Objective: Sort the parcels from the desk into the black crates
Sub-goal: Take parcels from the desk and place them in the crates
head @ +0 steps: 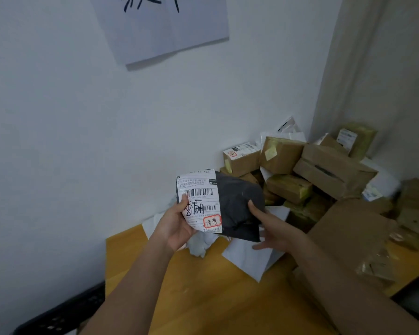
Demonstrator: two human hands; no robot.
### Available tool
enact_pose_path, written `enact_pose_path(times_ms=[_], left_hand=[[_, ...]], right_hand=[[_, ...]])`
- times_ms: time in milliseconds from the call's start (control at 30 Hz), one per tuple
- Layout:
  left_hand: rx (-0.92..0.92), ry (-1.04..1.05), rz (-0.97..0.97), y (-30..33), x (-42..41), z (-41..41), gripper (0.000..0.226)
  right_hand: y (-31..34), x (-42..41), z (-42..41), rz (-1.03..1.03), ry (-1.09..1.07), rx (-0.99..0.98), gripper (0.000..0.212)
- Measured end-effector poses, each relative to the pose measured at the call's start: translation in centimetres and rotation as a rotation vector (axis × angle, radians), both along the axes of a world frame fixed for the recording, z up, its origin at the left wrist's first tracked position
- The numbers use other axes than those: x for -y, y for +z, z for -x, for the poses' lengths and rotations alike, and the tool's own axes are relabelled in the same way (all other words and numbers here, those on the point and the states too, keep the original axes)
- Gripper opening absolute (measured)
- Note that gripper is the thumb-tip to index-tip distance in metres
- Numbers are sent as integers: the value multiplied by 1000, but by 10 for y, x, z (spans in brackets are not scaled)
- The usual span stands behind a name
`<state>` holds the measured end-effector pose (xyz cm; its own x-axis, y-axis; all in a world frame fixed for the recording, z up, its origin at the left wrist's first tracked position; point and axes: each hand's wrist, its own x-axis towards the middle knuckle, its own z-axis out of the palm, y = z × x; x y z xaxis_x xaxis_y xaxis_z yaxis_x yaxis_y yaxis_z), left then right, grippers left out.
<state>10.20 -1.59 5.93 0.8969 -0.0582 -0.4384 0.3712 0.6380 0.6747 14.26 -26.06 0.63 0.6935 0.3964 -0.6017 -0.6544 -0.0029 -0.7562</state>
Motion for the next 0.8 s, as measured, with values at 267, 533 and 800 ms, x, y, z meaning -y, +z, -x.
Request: enact_pose_path(times_ms=[267, 533, 800], left_hand=[[18, -37, -199, 7, -27, 15, 43], [-20, 45, -265, -23, -29, 33, 45], [-99, 177, -226, -42, -27, 76, 29]], right_hand=[[2, -4, -1, -288, -187, 52, 47], [-6, 14, -2, -277, -164, 136, 49], [-20, 3, 5, -229, -90, 95, 45]])
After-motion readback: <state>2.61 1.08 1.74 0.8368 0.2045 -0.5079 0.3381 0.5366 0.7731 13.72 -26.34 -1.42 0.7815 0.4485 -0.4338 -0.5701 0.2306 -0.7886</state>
